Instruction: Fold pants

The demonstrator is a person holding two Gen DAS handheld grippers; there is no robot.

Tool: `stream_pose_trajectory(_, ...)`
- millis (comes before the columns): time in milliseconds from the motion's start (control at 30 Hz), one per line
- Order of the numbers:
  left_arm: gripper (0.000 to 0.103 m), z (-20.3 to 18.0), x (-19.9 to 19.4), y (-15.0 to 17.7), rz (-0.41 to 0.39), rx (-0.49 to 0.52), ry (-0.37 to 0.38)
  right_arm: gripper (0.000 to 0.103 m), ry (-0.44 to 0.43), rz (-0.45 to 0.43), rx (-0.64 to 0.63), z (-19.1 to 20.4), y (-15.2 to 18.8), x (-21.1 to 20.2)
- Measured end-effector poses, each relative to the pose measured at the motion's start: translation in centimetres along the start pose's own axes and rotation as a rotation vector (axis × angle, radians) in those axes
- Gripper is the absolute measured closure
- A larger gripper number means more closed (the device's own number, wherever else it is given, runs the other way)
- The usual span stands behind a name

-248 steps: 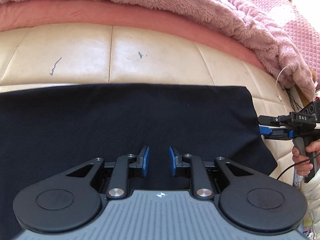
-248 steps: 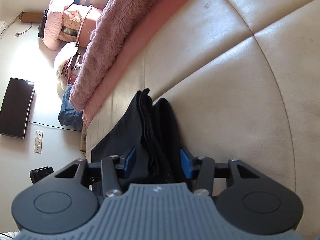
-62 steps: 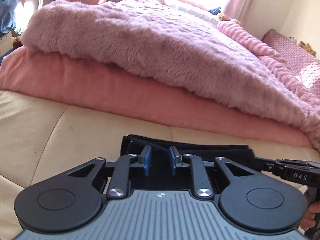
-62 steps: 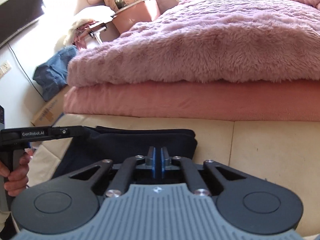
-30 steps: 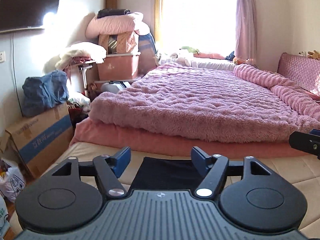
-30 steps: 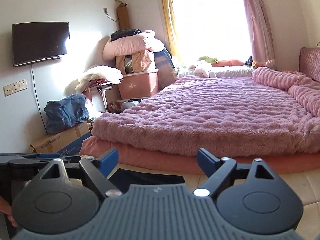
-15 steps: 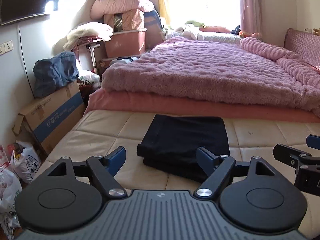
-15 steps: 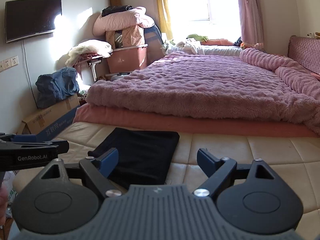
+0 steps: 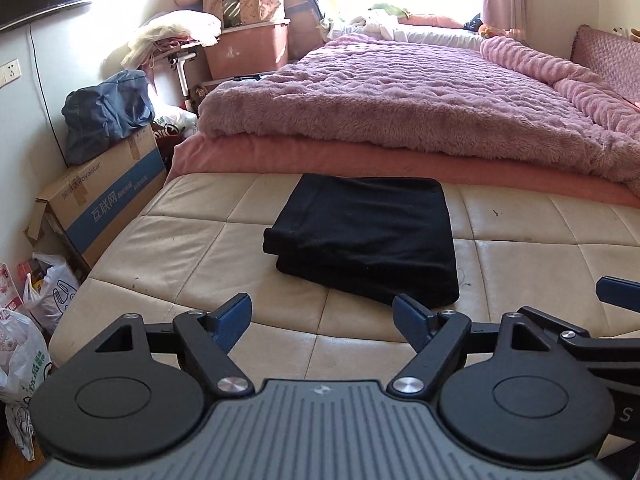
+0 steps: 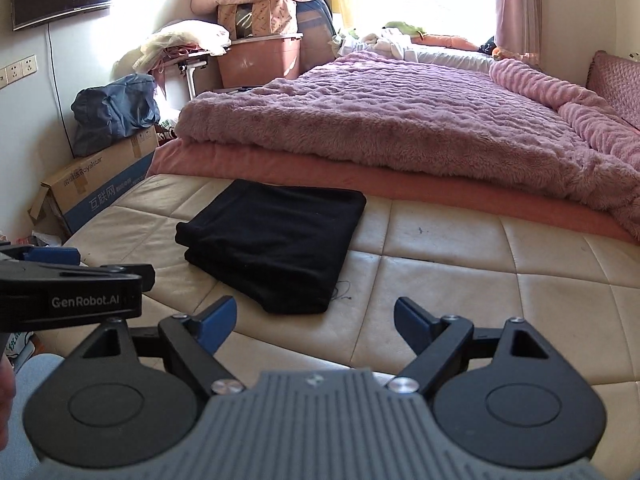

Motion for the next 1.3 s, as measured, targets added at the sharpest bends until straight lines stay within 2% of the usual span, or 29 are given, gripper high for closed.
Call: stream_pose_trajectory(1300, 0.009, -0.36, -0.50, -0.24, -0.008, -0.002, 0.006, 0.021, -0.016, -0.017, -0.006, -0.22, 0.00, -0.84)
Point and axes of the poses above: each gripper's, at about its wrist camera, not at the fingertips, and x roughly the way its jaws point, z to its left, y to its underside, the point moved 1 cm from there along x, roughly the way its jaws point, and after that the axes turned 7 degrees about y, right-handed, at the moved point
